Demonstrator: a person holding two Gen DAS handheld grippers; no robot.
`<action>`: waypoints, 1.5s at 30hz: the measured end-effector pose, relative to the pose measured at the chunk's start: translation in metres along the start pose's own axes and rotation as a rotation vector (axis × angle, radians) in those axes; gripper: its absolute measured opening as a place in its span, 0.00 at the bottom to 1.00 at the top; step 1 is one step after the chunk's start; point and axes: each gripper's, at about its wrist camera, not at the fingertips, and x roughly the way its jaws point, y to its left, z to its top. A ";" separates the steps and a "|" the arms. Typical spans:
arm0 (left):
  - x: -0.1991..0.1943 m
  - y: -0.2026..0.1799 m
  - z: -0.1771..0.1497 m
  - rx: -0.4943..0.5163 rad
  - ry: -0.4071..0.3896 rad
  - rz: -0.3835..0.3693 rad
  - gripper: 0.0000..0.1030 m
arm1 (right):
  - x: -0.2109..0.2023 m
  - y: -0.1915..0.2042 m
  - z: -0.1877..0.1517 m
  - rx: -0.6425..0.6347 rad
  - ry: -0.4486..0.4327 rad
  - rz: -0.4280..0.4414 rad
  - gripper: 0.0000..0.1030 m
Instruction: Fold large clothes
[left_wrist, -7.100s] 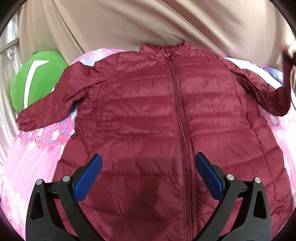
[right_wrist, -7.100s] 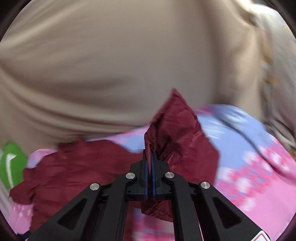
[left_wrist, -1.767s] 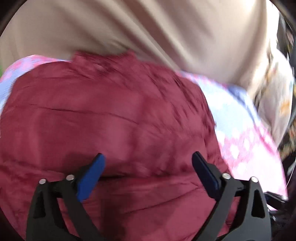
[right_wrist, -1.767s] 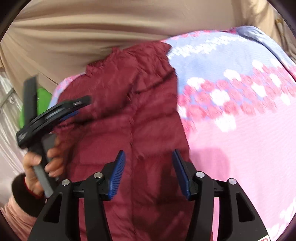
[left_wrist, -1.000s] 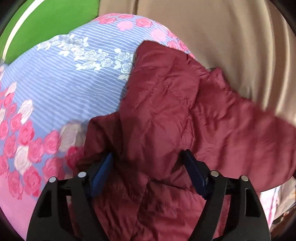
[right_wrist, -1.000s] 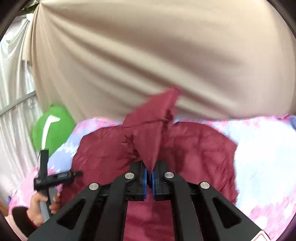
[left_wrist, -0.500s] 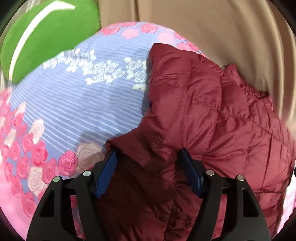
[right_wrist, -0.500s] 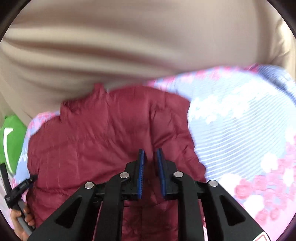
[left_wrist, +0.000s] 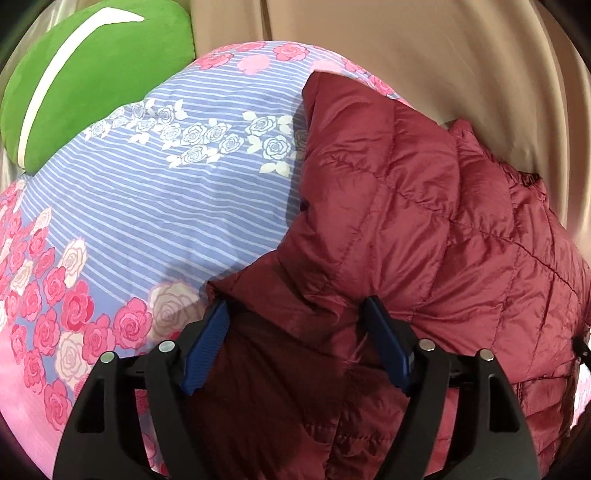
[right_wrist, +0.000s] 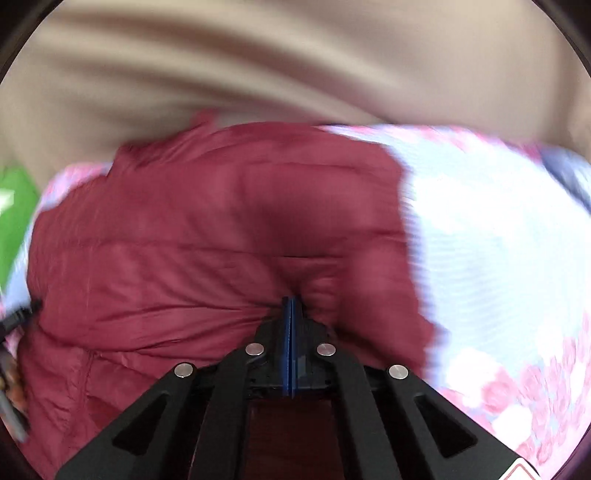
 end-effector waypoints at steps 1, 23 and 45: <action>0.001 -0.001 0.001 0.000 0.000 0.003 0.71 | -0.006 -0.012 -0.003 0.030 -0.003 -0.033 0.00; -0.186 0.146 -0.160 -0.075 0.181 -0.232 0.82 | -0.264 -0.118 -0.267 0.209 0.098 0.130 0.66; -0.240 0.128 -0.197 -0.070 0.085 -0.423 0.07 | -0.231 -0.074 -0.280 0.357 0.135 0.317 0.08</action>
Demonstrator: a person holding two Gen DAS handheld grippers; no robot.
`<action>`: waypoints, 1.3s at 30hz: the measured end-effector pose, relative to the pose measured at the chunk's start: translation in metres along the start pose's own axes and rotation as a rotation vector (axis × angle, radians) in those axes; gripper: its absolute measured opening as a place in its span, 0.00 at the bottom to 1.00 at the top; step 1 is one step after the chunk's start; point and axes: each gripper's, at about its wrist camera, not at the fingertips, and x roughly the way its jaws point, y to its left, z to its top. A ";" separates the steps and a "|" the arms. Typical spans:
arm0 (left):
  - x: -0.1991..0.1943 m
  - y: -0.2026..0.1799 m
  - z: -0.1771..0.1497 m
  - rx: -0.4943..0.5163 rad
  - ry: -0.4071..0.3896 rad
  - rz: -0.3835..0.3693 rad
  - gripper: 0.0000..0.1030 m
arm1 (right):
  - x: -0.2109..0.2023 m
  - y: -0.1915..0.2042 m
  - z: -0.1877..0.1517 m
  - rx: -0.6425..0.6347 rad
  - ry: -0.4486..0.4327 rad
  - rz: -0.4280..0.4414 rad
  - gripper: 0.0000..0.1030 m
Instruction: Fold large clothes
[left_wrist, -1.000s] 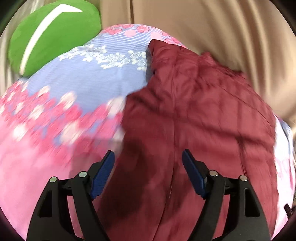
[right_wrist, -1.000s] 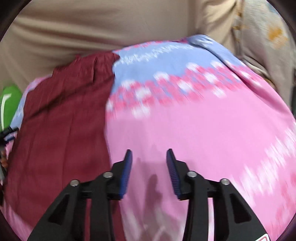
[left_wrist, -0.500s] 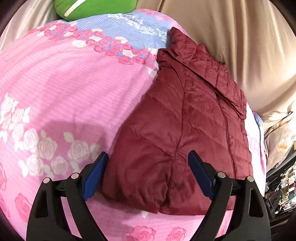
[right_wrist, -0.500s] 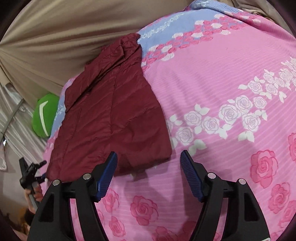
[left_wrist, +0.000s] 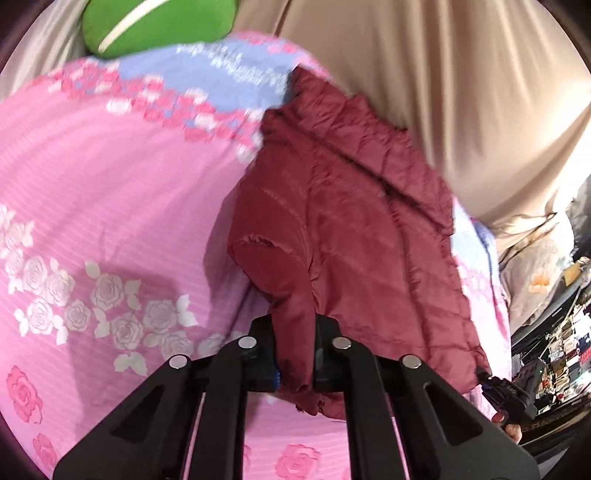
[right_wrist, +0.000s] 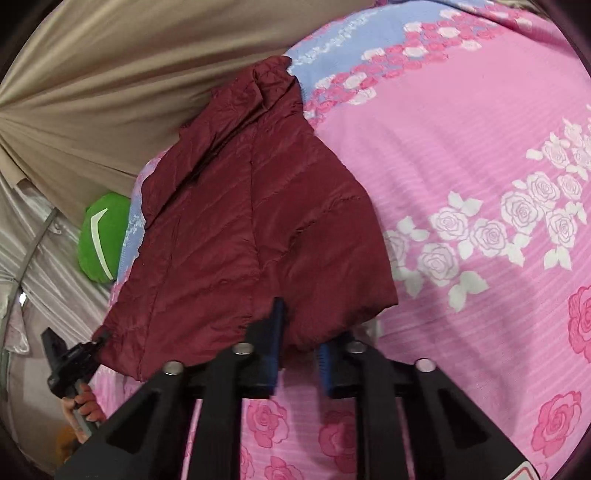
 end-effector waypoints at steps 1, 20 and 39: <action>-0.007 -0.005 0.000 0.011 -0.019 -0.013 0.07 | -0.003 0.005 -0.001 -0.017 -0.017 -0.004 0.05; -0.257 -0.102 -0.022 0.281 -0.591 -0.269 0.05 | -0.284 0.103 -0.058 -0.469 -0.889 0.280 0.02; 0.070 -0.058 0.038 0.226 0.016 0.307 0.05 | -0.017 0.028 0.089 -0.121 -0.277 -0.116 0.02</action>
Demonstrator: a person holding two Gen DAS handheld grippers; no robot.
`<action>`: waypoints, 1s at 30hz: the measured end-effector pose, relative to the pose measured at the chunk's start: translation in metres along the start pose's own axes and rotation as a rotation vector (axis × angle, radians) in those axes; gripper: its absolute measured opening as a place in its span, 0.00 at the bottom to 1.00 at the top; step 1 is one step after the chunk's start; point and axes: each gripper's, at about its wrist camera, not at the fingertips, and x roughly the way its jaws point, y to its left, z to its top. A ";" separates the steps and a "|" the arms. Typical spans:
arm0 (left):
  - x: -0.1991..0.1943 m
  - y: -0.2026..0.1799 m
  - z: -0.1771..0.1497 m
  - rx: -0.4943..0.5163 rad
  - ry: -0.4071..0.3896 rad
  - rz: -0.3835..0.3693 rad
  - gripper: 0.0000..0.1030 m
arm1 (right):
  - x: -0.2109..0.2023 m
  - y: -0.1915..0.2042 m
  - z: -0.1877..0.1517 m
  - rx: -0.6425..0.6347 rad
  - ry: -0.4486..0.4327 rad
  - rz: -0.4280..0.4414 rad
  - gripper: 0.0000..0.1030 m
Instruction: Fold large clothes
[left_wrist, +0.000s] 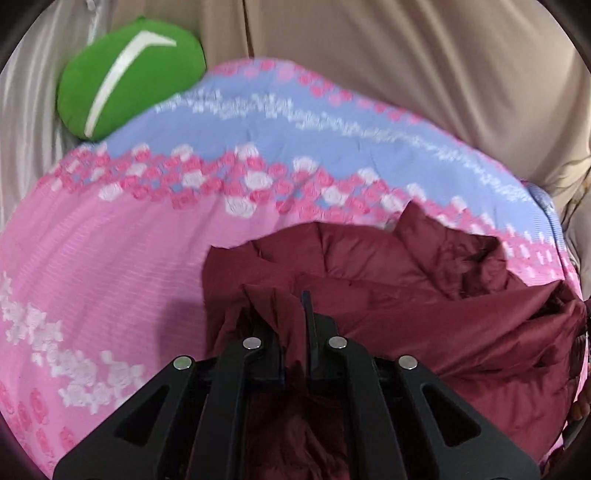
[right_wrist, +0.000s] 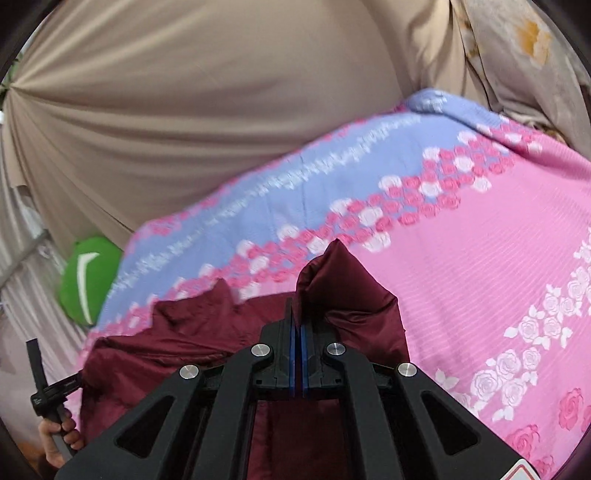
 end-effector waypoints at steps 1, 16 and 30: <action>0.007 -0.001 0.000 0.000 0.006 0.008 0.05 | 0.010 -0.002 0.000 0.008 0.018 -0.013 0.02; 0.052 -0.015 -0.004 0.036 -0.001 0.106 0.08 | 0.090 -0.014 -0.017 -0.016 0.186 -0.100 0.00; -0.087 -0.085 -0.009 0.173 -0.236 -0.048 0.61 | -0.020 0.089 -0.025 -0.233 0.030 0.127 0.20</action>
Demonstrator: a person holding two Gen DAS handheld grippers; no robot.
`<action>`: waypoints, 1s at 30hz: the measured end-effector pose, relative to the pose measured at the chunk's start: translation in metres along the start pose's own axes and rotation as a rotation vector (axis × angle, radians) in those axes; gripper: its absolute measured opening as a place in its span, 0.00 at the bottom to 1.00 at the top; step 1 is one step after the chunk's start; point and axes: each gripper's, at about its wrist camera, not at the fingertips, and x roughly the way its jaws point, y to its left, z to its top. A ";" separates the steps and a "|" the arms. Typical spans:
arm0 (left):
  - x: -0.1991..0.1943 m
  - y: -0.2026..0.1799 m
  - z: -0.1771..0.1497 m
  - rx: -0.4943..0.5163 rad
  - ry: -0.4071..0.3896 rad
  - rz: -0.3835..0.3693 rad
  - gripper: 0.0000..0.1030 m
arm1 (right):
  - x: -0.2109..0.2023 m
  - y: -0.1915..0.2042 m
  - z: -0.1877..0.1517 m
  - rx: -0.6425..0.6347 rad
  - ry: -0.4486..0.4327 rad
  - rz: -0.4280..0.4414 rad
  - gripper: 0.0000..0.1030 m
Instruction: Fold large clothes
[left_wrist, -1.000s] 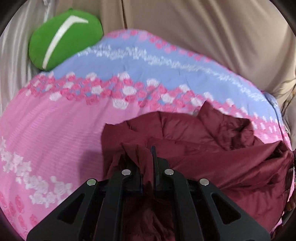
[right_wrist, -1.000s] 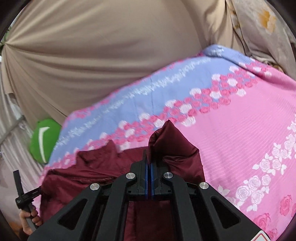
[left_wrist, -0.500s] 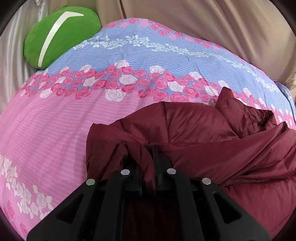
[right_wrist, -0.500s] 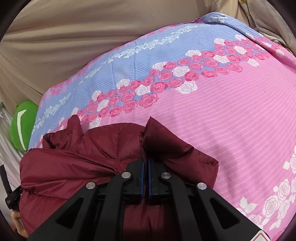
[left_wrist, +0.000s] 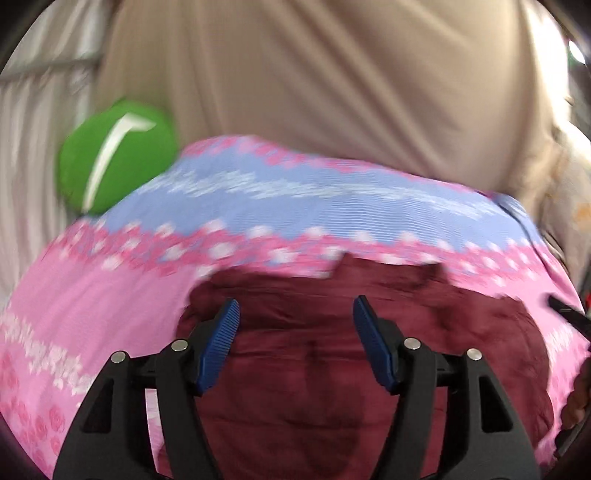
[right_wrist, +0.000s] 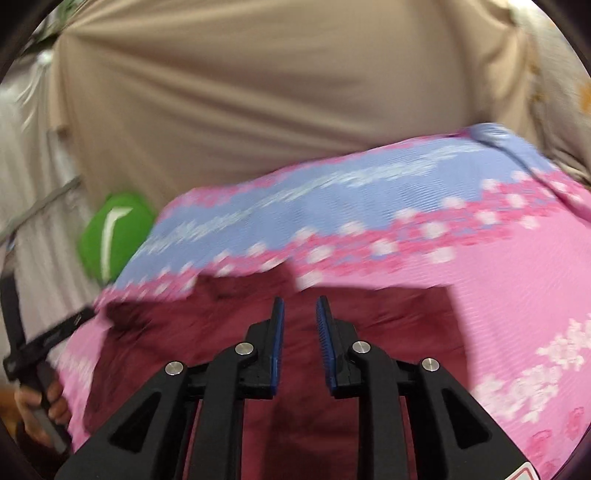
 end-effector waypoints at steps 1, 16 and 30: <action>0.004 -0.018 -0.003 0.038 0.027 -0.055 0.61 | 0.007 0.015 -0.008 -0.028 0.039 0.046 0.20; 0.075 0.016 -0.061 0.004 0.234 0.053 0.63 | 0.009 -0.087 -0.064 0.141 0.162 -0.179 0.00; 0.127 0.101 0.004 -0.235 0.275 0.132 0.80 | 0.053 -0.120 0.015 0.226 0.155 -0.269 0.58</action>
